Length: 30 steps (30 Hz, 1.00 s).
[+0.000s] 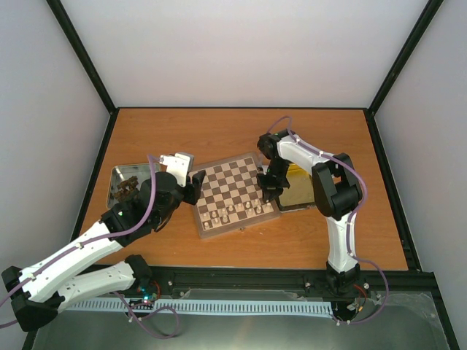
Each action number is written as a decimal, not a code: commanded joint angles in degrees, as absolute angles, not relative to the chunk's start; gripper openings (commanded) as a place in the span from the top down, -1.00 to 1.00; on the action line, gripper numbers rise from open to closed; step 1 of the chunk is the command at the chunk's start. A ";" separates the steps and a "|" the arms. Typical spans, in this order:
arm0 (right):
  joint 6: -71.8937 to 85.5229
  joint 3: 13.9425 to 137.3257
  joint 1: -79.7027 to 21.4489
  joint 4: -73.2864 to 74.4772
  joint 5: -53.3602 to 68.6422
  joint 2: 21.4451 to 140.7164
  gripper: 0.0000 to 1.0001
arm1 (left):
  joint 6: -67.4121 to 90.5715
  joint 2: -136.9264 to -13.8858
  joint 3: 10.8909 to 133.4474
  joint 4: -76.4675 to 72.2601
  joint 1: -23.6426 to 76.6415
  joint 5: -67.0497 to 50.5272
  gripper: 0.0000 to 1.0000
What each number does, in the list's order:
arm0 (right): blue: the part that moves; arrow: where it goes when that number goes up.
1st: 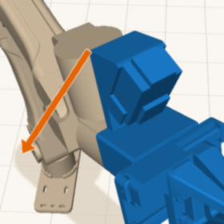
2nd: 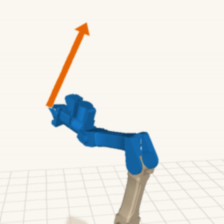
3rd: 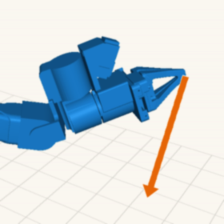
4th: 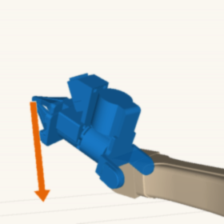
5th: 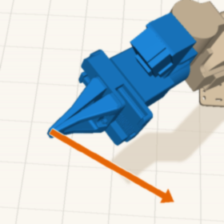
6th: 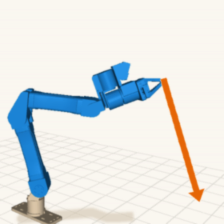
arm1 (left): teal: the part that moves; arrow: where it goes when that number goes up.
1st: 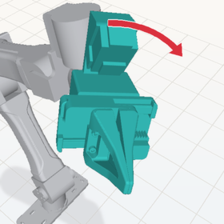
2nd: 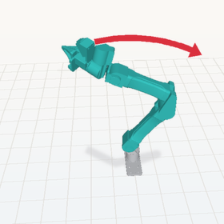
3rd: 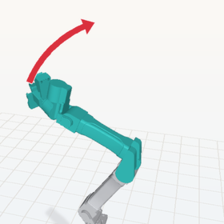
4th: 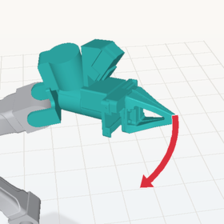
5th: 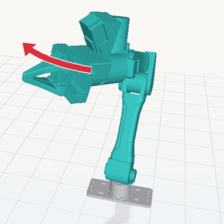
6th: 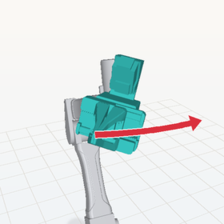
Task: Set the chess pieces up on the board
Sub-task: Place the chess piece on the chessboard, then pick up the chess piece from the storage box.
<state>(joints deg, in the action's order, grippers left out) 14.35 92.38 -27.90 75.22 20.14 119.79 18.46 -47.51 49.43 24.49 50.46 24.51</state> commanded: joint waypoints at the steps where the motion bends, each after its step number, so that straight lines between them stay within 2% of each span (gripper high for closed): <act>1: 14.28 93.24 -28.21 75.94 19.85 119.02 0.63 | 17.21 -47.37 49.57 25.06 50.10 25.50 0.04; 12: 14.26 94.76 -28.21 75.68 20.21 118.72 0.52 | 17.27 -47.68 49.53 25.02 50.10 25.46 0.04; 22: 18.90 101.11 -27.75 70.46 9.35 110.92 0.18 | 17.76 -48.11 49.29 24.38 50.09 25.05 0.04; 25: 22.42 96.34 -27.07 65.49 3.49 105.06 0.16 | 17.76 -48.67 49.18 23.72 50.05 24.38 0.04; 30: 26.99 80.01 -24.79 57.36 -1.61 95.09 0.19 | 17.72 -50.28 49.19 22.62 50.10 23.02 0.02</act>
